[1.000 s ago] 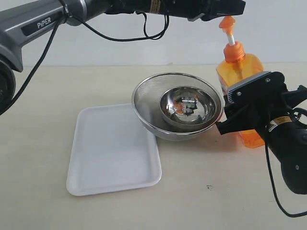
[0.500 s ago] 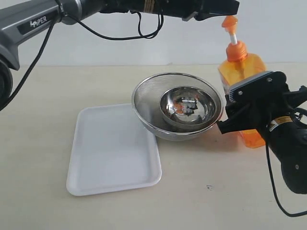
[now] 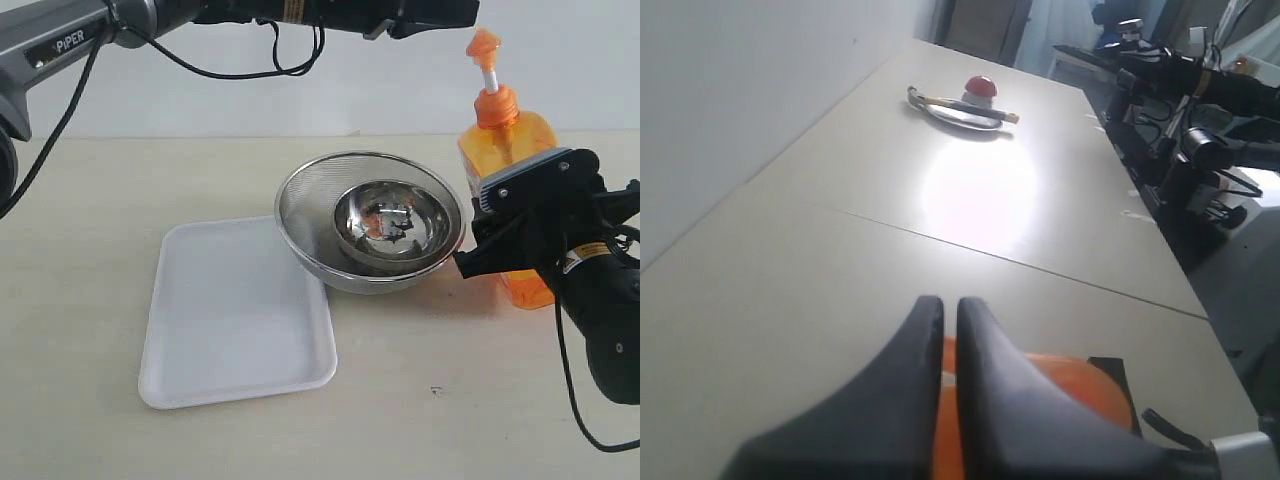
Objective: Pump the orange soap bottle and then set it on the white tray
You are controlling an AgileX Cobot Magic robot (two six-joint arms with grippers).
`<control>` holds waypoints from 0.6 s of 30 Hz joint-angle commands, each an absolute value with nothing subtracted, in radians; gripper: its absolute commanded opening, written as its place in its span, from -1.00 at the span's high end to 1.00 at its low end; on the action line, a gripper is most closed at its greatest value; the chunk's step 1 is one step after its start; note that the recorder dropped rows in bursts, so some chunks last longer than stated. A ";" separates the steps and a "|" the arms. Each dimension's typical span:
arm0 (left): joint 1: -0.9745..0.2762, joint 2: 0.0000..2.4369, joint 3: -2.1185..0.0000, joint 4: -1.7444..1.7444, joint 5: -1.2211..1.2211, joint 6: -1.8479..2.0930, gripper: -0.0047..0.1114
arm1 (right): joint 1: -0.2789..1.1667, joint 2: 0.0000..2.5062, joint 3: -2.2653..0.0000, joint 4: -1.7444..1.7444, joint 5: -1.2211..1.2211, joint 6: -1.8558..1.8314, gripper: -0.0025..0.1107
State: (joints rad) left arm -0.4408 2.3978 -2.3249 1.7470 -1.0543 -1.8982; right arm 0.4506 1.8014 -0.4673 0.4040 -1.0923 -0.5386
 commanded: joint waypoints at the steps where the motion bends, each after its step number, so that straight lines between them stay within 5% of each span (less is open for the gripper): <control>1: -0.464 2.389 -2.328 1.744 -1.020 -1.833 0.84 | 0.449 1.787 -0.473 0.391 -1.166 -0.532 0.96; 18: -0.511 2.398 -2.328 1.744 -0.990 -1.680 0.84 | 0.449 1.787 -0.473 0.379 -1.149 -0.513 0.96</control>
